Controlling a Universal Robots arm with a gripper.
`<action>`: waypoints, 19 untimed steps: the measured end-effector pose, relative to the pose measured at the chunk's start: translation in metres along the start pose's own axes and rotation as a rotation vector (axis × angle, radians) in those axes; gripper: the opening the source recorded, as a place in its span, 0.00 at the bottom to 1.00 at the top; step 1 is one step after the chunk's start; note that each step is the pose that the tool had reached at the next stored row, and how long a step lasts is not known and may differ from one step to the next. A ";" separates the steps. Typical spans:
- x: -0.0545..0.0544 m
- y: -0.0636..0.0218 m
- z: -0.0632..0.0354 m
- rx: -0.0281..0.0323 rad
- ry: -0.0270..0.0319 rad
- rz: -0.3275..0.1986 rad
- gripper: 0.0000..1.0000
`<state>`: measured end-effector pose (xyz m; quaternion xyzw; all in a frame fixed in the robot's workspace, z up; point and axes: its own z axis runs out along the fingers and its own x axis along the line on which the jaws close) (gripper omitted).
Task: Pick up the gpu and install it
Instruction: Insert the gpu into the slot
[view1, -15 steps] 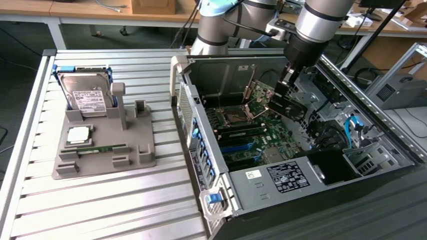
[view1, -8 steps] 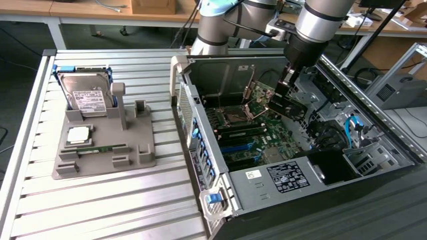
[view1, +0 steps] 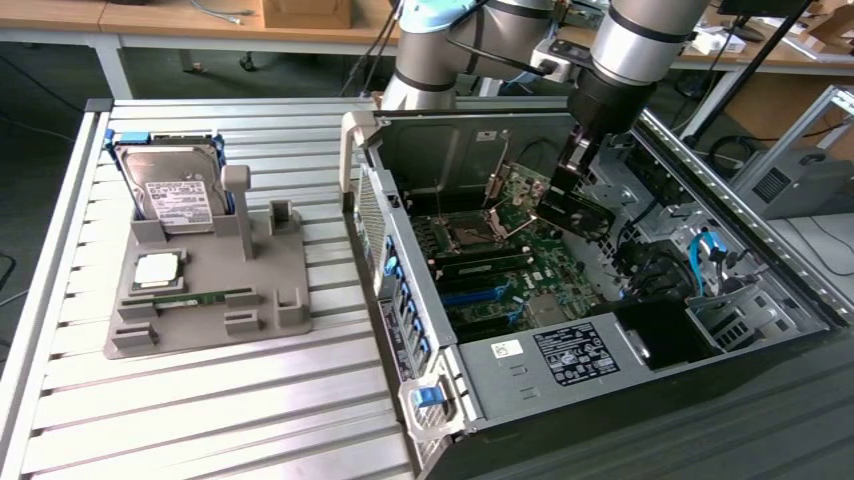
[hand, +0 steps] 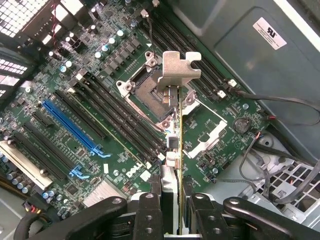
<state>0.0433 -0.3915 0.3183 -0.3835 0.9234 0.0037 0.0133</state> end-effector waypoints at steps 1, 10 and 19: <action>0.000 0.0000 0.0000 -0.0002 -0.0001 -0.005 0.27; 0.000 0.0000 0.0002 -0.0010 -0.0001 -0.036 0.27; 0.000 0.0000 0.0004 -0.0017 -0.0002 -0.065 0.27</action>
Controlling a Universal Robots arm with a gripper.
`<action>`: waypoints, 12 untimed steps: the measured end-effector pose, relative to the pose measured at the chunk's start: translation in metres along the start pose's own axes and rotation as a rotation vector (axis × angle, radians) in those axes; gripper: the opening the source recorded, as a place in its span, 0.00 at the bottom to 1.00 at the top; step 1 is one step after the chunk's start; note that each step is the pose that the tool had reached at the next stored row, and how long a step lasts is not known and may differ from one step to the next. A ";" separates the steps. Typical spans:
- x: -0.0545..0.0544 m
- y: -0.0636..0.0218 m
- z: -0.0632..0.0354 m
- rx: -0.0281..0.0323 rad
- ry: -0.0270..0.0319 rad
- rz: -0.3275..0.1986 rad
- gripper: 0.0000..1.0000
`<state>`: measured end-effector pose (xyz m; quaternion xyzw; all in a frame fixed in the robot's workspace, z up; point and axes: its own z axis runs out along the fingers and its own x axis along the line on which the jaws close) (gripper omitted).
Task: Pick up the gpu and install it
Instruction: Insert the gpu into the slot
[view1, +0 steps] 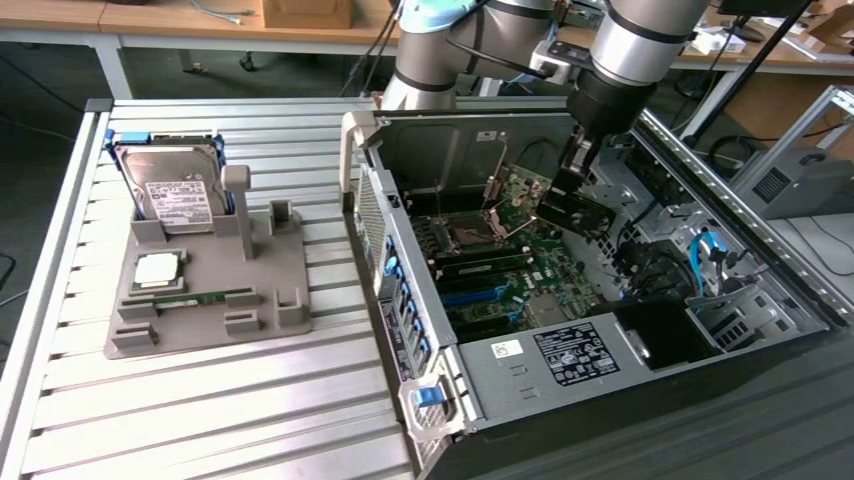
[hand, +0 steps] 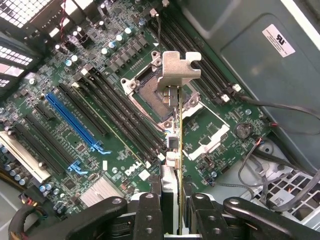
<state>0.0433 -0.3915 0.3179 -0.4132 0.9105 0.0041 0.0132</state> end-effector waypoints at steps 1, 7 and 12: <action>0.000 0.0000 0.0001 -0.0002 0.0000 -0.005 0.27; 0.000 0.0000 0.0002 -0.0008 -0.0001 -0.027 0.27; 0.000 0.0000 0.0003 -0.0012 -0.0002 -0.045 0.27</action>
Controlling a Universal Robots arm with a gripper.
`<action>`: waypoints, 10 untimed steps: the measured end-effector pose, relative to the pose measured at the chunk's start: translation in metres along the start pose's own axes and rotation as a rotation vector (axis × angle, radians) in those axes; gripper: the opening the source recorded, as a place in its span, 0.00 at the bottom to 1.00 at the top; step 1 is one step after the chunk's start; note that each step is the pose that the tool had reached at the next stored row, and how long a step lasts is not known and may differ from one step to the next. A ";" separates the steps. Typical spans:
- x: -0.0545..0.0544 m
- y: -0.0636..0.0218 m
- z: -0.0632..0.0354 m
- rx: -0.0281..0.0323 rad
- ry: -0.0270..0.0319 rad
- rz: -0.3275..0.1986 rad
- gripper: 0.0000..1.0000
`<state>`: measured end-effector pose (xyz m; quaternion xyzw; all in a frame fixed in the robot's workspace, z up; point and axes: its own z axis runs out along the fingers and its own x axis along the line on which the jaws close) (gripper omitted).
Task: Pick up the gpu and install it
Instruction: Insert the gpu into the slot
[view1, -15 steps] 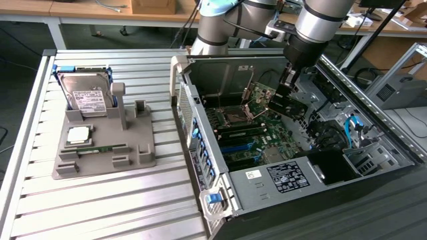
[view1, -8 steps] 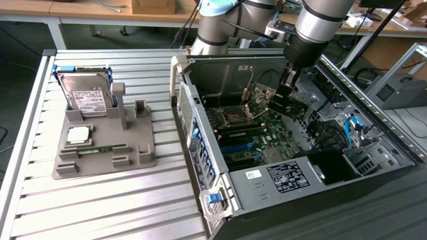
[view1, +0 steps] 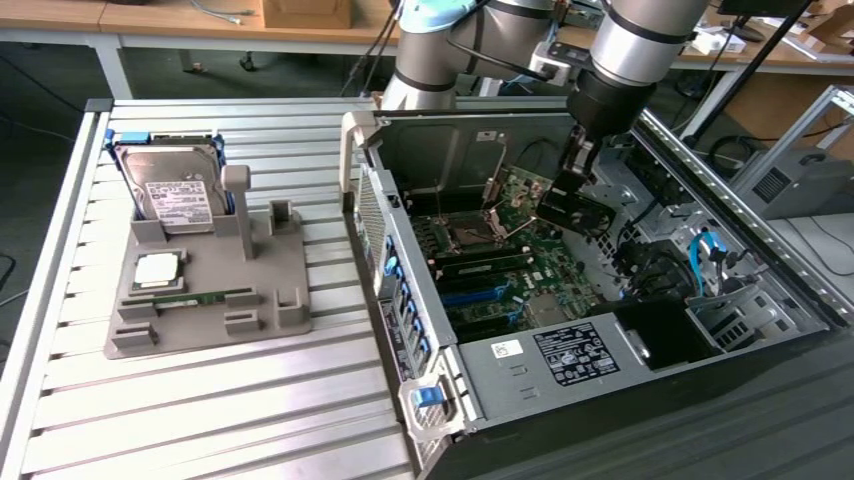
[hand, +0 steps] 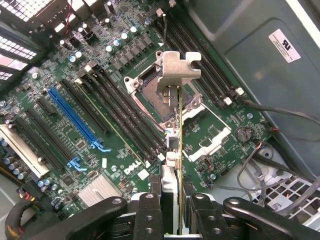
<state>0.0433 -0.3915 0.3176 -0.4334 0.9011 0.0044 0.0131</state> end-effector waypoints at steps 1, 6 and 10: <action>0.000 0.0000 0.0000 -0.0001 -0.0001 -0.004 0.27; 0.000 0.0000 0.0001 -0.0006 0.0000 -0.021 0.27; 0.000 0.0000 0.0002 -0.0009 -0.0001 -0.035 0.27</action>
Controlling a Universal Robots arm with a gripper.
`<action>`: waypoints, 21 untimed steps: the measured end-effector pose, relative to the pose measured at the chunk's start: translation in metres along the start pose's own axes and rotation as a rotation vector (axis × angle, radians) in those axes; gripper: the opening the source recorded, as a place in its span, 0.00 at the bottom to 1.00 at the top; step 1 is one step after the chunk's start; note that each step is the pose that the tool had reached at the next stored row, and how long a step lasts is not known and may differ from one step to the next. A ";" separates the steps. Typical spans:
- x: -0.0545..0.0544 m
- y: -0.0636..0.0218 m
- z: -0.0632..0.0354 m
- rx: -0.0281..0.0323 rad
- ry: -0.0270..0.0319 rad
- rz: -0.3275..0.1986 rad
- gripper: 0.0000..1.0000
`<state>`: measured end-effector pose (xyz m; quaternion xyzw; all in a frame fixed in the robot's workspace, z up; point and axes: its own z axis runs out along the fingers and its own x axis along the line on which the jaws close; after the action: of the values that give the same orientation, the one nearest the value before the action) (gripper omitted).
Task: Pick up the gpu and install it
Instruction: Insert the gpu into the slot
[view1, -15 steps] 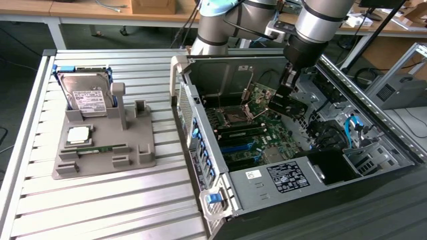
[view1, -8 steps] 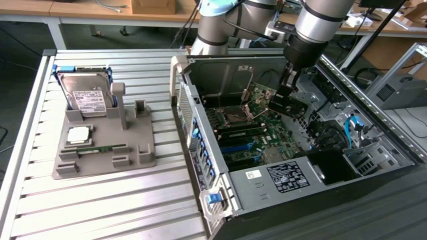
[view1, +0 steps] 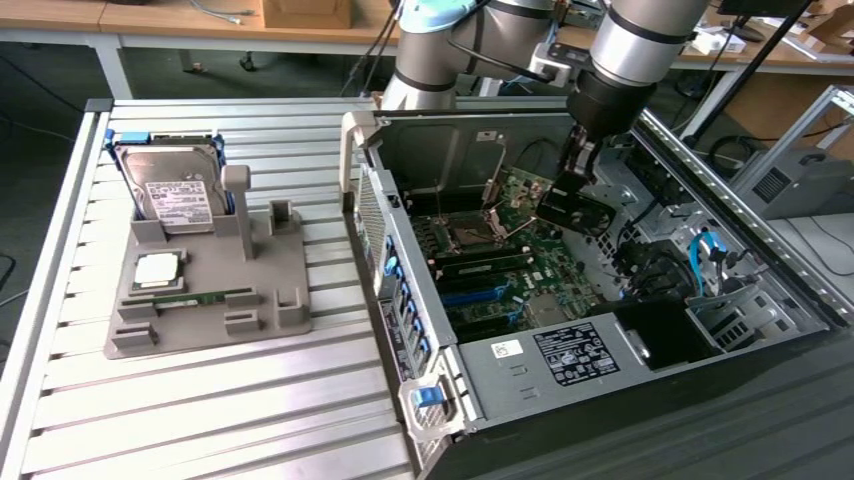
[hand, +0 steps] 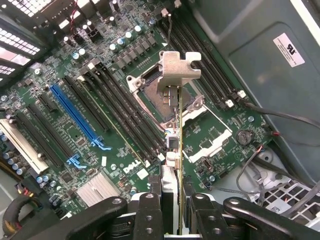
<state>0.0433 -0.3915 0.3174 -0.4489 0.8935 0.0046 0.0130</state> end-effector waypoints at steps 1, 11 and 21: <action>0.000 0.0000 0.0001 -0.0002 -0.0001 -0.005 0.27; 0.000 0.0000 0.0004 -0.0015 -0.0003 -0.054 0.27; 0.000 0.0000 0.0005 -0.0025 -0.0004 -0.091 0.27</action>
<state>0.0433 -0.3915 0.3169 -0.4890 0.8722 0.0053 0.0128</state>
